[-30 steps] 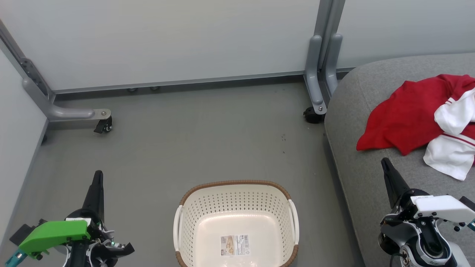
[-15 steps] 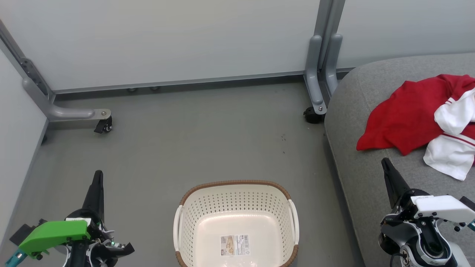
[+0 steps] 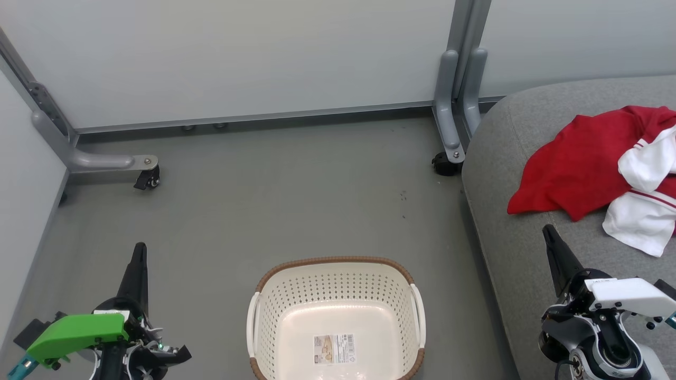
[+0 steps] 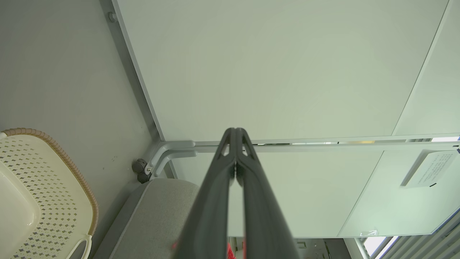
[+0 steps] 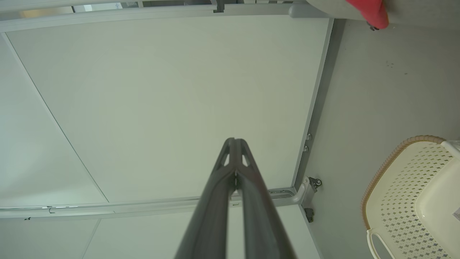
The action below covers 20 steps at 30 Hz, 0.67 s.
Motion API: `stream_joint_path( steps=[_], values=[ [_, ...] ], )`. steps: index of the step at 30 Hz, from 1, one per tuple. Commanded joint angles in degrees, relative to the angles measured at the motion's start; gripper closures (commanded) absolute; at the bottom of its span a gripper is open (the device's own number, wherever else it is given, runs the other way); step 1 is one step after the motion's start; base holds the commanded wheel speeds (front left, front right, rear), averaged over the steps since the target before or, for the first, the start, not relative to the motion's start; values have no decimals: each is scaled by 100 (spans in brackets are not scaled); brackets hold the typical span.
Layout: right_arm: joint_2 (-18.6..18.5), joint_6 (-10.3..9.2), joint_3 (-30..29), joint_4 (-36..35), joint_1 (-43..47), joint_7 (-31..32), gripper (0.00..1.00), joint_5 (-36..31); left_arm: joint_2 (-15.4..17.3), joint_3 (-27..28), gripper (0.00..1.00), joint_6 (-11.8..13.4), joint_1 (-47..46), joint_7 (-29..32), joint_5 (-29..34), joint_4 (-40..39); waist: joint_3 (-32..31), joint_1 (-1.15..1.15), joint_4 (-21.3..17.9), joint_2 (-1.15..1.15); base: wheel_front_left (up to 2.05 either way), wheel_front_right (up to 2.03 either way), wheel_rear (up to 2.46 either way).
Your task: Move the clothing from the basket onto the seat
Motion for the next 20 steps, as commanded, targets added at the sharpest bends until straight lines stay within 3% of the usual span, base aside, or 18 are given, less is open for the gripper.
stream_joint_path(
  steps=[1,20],
  values=[
    [16,2,-17,14,-39,24,100,-21,2,13,100,-27,-62,21,-18,-12,0,0,0,0,0,0,0],
    [38,2,-49,16,-42,49,100,-53,2,12,100,-27,-62,21,-19,-12,0,0,0,0,0,0,0]
  ],
)
